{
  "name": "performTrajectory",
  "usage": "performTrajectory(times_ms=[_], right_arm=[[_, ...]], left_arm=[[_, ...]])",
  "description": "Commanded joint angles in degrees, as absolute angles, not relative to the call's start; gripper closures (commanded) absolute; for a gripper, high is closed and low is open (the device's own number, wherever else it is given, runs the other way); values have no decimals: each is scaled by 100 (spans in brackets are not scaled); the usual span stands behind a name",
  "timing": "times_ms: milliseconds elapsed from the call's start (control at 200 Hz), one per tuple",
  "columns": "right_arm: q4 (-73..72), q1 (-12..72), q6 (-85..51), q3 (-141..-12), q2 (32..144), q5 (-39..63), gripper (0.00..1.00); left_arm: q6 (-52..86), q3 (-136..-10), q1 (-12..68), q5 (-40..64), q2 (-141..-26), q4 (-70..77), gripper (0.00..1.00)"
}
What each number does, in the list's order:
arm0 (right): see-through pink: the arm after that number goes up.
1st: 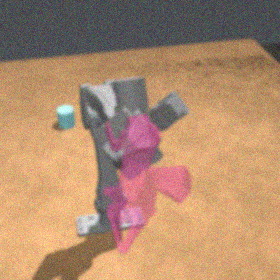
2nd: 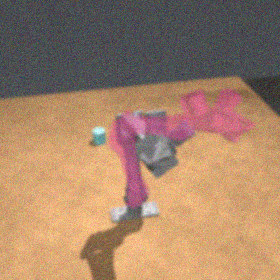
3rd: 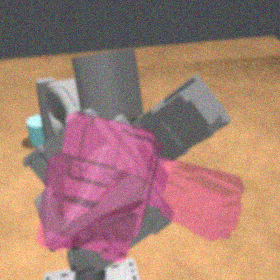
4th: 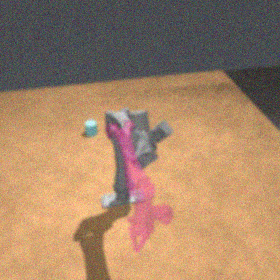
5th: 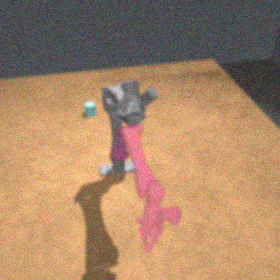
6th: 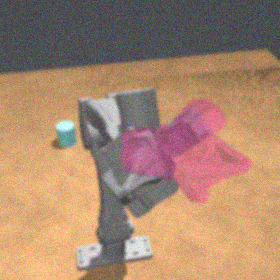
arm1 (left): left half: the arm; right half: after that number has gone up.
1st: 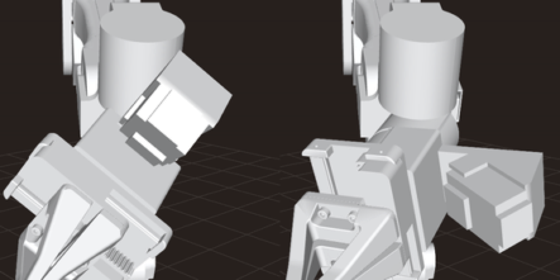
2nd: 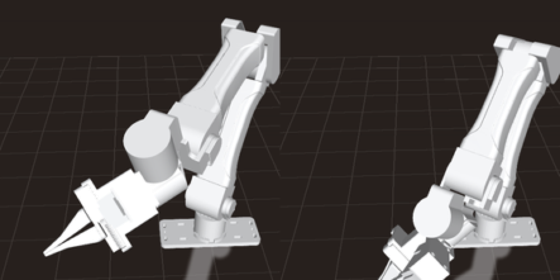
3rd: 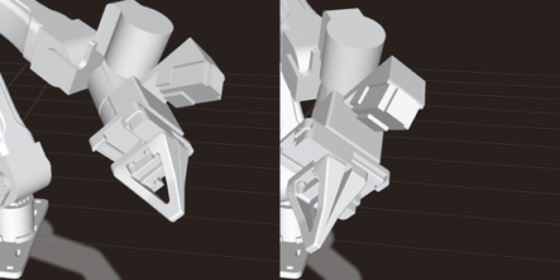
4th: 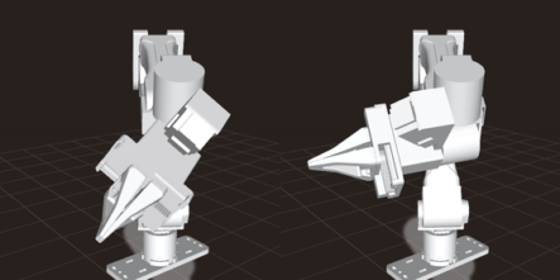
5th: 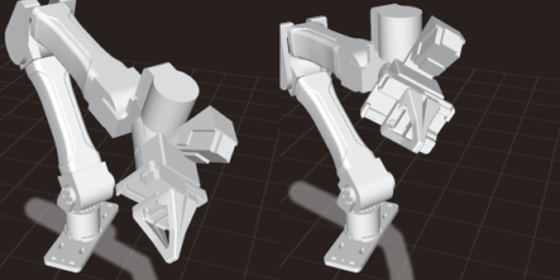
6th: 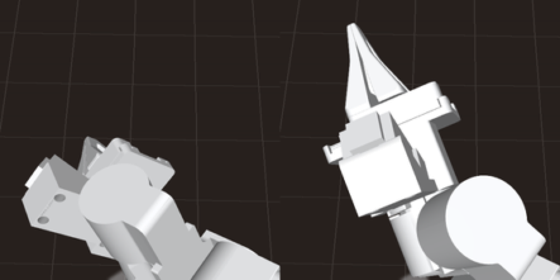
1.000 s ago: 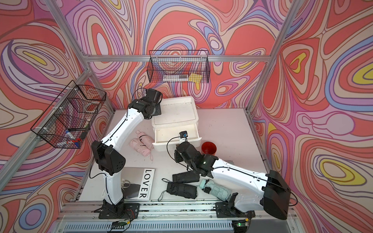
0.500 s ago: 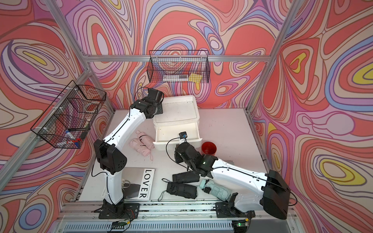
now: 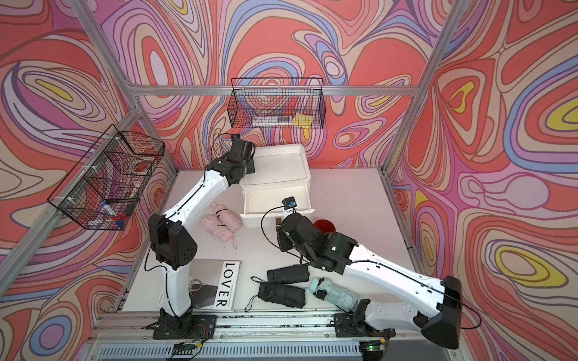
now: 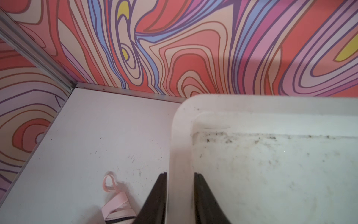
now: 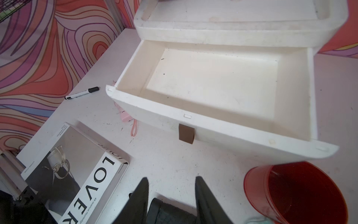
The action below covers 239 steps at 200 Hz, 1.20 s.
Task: Place the umbrella in the drawer by color
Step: Pick up the umbrella from the center of the board.
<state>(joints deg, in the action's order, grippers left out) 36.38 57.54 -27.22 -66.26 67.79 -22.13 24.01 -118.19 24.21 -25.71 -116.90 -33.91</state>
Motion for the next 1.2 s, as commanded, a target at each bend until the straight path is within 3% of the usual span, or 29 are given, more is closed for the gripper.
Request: performTrajectory(times_ms=[0,200,386,586,901,1052,1192], right_arm=[[5025,5788,-3587,-6717,6656,-2907,56],[6377,5784,-5930,-6445,6453,-3907,50],[7571,5788,-8552,-6013,6498,-4223,37],[6899,5777,-9402,-4852,6099,-4113,34],[5902,5606,-9347,-3918,5024,-4494,35],[5768,5061,-9138,-3899,4973,-4299,34],[4992,4129,-8514,-3638,5157,-3336,33]], left_arm=[[2042,-11662,2362,-2525,-11375,-2738,47],[2090,-10812,2364,-2096,-10322,-2223,18],[2518,-10209,2362,-1311,-9471,-2212,3],[3002,-9773,2362,-700,-8569,-3155,3],[2773,-7465,2364,595,-6932,-3402,2],[2400,-7097,2362,925,-6757,-3878,2],[2108,-6835,2364,967,-6580,-4181,2]])
